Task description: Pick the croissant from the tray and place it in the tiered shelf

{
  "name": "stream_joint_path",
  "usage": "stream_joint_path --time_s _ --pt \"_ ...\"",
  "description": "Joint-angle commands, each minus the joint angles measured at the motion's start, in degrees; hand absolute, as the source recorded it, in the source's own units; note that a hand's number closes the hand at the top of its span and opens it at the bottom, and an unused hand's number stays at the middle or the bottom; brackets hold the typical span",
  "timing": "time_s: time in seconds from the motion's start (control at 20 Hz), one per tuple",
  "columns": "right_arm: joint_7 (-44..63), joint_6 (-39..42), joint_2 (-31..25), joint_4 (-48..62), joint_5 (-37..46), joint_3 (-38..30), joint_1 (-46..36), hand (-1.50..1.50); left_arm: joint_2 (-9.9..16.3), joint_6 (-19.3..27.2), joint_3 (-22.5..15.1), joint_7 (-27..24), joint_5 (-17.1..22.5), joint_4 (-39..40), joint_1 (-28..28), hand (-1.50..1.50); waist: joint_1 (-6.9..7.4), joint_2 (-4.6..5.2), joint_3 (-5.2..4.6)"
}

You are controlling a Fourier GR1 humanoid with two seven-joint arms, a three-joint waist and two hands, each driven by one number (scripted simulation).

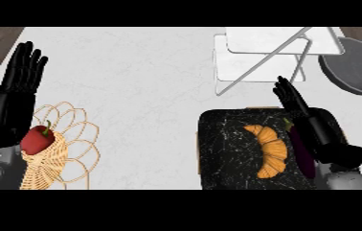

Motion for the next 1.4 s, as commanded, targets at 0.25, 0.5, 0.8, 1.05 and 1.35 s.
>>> stream_joint_path --time_s 0.25,0.5,0.8,1.05,1.35 --pt "-0.82 -5.29 -12.41 -3.38 -1.86 -19.36 2.01 1.50 -4.69 1.78 -2.71 13.84 2.73 13.82 12.25 0.00 -4.13 -1.48 1.22" --pt "10.85 -6.25 -15.46 5.65 -0.80 -22.36 8.34 -1.50 -6.81 0.69 -5.55 19.58 3.76 15.22 8.68 0.00 -1.45 -1.52 1.33" --pt "2.34 7.76 -19.35 -1.01 -4.72 -24.34 17.41 -1.50 -6.79 -1.72 -4.08 20.32 4.35 18.83 6.15 0.00 -1.26 -1.69 1.30" --pt "10.39 13.29 -22.84 -10.52 -7.14 -23.75 20.13 -1.50 -9.53 0.66 -5.50 19.12 2.19 17.63 8.07 0.00 -1.00 -1.74 1.23" --pt "26.46 11.70 -26.01 -28.14 -6.53 -21.27 23.02 -1.50 -9.00 -0.94 -4.55 17.97 1.91 20.19 7.05 0.00 -1.13 -1.67 1.14"
